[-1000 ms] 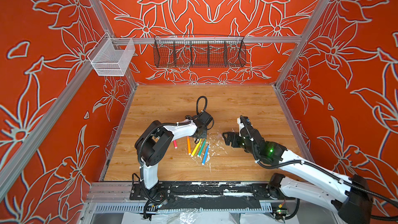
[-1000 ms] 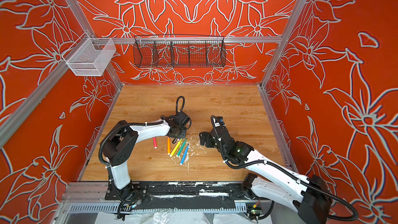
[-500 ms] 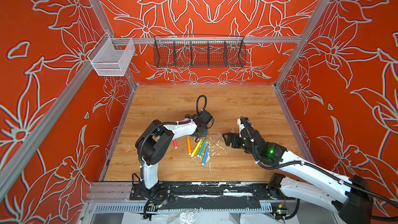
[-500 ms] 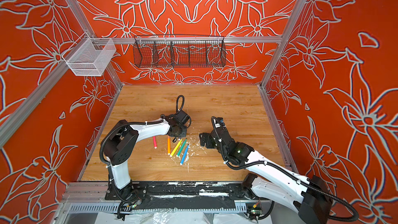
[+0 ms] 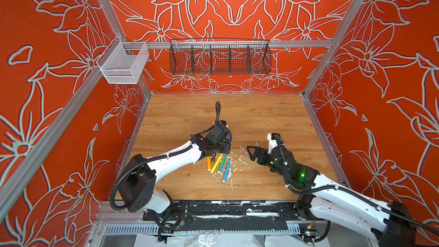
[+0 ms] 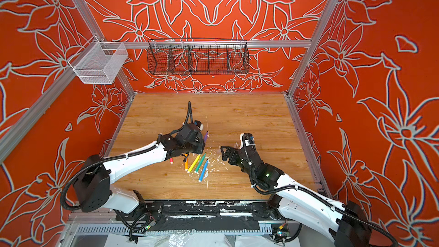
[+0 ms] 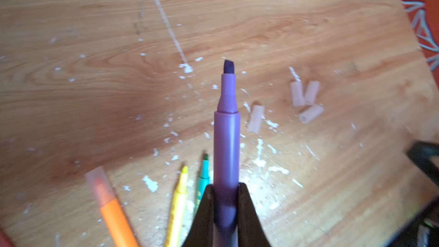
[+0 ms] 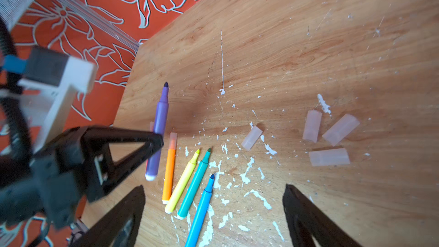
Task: Insert pens into pen caps
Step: Pick up a pen from the center of the table.
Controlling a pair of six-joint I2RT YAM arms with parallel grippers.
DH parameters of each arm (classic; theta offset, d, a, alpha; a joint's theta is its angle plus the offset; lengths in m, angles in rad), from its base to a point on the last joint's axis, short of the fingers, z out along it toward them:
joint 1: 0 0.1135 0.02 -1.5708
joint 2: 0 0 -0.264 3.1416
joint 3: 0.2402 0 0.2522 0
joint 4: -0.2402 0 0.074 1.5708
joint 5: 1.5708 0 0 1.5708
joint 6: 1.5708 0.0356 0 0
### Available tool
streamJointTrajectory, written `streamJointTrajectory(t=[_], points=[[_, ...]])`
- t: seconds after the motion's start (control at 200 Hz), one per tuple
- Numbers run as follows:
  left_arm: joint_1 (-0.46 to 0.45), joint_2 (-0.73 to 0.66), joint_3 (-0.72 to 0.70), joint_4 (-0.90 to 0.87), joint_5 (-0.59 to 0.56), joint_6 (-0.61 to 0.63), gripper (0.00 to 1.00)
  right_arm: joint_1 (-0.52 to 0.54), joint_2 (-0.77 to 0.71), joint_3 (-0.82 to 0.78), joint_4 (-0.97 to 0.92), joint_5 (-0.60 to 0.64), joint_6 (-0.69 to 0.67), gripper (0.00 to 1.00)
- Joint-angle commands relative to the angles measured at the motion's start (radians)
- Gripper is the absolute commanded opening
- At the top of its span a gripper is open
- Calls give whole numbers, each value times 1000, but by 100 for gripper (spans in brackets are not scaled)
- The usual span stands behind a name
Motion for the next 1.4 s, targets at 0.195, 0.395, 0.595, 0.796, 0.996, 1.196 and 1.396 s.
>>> streamJointTrajectory(t=[0.195,0.395,0.595,0.796,0.996,1.196,1.396], points=[[-142,-89,-91,130,59,71,1,-4,39,-40,252,-37,149,82],[-164,-112,-102,176,75,71,1,-4,85,-53,354,-103,208,70],[-177,-127,-114,219,75,71,1,-3,195,-58,456,-164,255,66],[-185,-112,-93,201,64,78,1,-2,290,-12,496,-208,249,41],[-185,-139,-144,210,29,80,1,-3,295,20,433,-174,218,35],[-186,-148,-145,201,5,83,1,-2,300,21,424,-186,227,36],[-186,-140,-143,200,-16,87,2,-2,343,20,471,-231,254,27]])
